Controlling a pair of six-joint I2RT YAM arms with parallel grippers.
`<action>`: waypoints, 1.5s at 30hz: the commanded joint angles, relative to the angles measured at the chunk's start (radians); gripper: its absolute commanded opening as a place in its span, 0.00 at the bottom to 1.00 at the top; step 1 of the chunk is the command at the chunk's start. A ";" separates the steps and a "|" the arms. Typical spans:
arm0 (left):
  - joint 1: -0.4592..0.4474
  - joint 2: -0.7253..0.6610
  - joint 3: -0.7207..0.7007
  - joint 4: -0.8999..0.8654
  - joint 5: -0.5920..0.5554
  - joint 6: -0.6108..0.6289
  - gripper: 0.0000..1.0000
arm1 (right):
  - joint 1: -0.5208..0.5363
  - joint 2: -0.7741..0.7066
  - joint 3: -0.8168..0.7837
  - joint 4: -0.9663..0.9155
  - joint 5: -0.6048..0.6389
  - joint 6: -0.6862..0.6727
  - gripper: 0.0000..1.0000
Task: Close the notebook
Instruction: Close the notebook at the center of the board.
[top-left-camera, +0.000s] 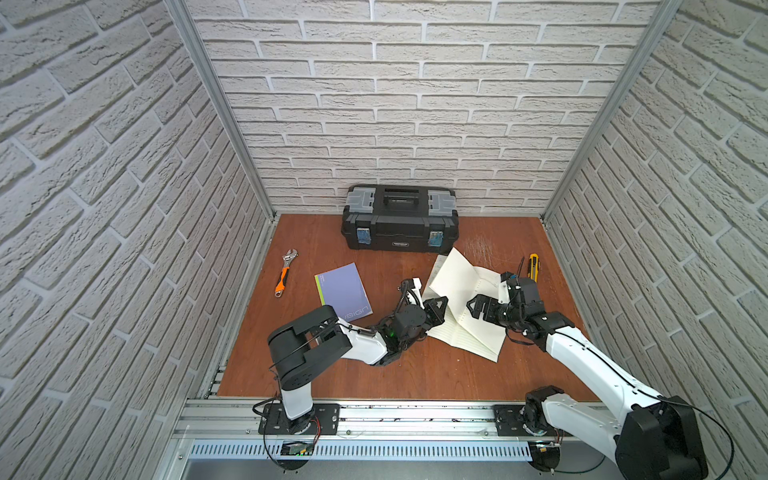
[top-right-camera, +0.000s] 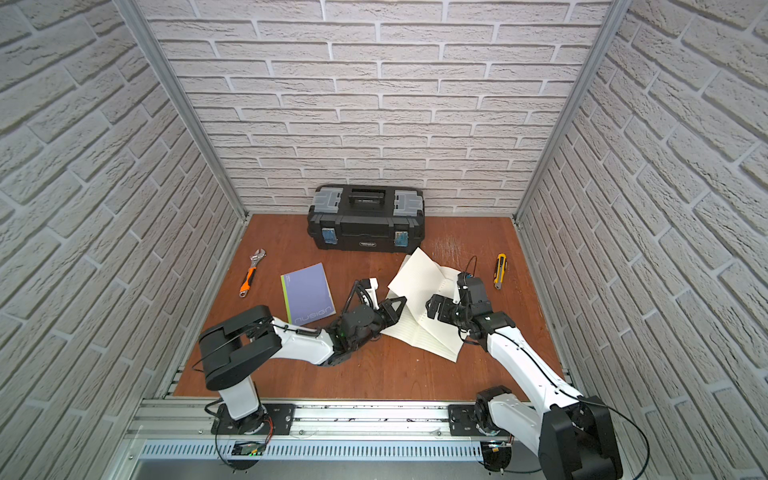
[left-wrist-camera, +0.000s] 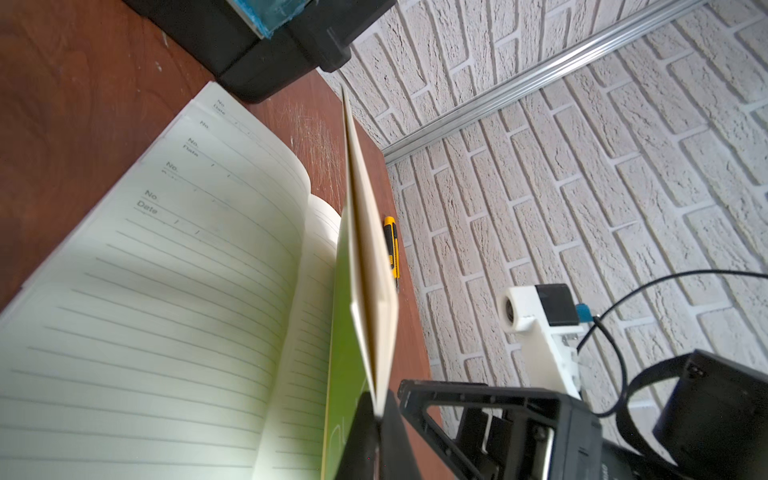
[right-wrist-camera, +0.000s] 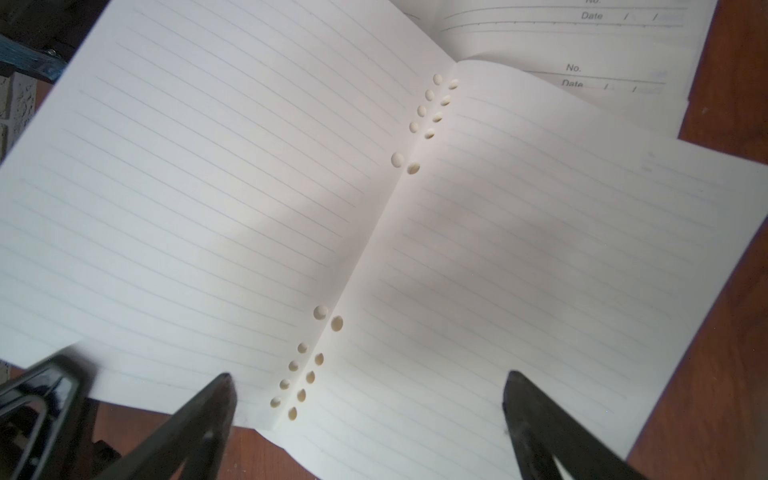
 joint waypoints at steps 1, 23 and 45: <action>-0.007 -0.050 0.028 -0.052 -0.022 0.109 0.00 | -0.003 -0.021 0.000 0.004 0.004 -0.010 1.00; -0.026 -0.367 -0.040 -0.368 -0.260 0.399 0.00 | -0.003 0.041 -0.009 0.061 -0.030 0.007 1.00; -0.108 -0.733 -0.199 -0.746 -0.768 0.369 0.00 | 0.167 0.224 0.090 0.303 -0.202 0.086 1.00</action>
